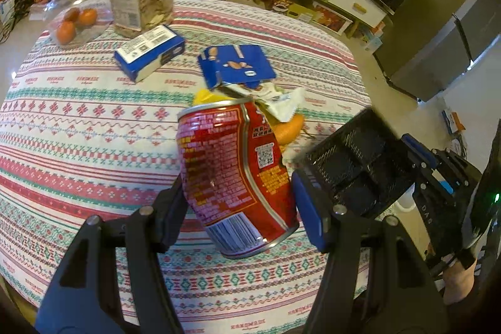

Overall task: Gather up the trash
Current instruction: 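Grasp the black plastic tray by its rim with the right tool, then carry black tray with right tool while left carries crushed can to bin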

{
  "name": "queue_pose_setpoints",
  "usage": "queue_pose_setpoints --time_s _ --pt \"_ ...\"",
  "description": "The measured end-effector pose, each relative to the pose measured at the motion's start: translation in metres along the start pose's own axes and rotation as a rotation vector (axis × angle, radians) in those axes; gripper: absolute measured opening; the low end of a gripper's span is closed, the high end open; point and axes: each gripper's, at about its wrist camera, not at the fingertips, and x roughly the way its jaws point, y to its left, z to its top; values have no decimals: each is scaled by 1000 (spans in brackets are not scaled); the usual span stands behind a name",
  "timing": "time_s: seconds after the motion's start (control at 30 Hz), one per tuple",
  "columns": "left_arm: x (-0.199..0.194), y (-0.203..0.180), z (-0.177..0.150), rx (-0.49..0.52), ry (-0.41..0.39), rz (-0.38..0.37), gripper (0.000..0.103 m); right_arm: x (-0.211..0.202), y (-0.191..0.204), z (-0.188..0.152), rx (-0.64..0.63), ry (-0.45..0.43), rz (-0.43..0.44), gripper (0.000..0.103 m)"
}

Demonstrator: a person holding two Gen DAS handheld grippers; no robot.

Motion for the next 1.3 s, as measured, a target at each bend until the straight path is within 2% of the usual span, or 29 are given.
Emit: queue_pose_setpoints --time_s 0.23,0.3,0.37,0.43,0.5,0.57,0.7,1.07,1.13,1.17,1.3 --pt "5 -22 -3 32 -4 -4 65 2 -54 -19 317 82 198 6" --pt "8 -28 -3 42 -2 -7 65 4 -59 -24 350 107 264 6" --pt "9 -31 -4 50 -1 -7 65 4 -58 -30 356 129 283 8" --pt "11 -34 -4 58 0 -3 65 10 -55 -36 365 177 275 23" --pt "12 -34 -4 60 2 2 65 16 -53 -42 394 212 278 60" --pt "13 -33 -4 55 4 3 65 21 -52 -47 425 233 284 71" --pt "12 -29 -5 50 4 8 65 34 -34 -49 427 279 291 73" --pt "7 -5 -11 39 8 41 65 63 14 -50 335 339 216 74" --pt "7 -3 -13 41 11 46 65 66 17 -48 318 334 203 70" --pt "7 -2 -14 43 13 48 65 66 17 -48 311 330 197 63" --pt "5 -1 -15 47 14 47 65 64 18 -44 295 310 180 59"
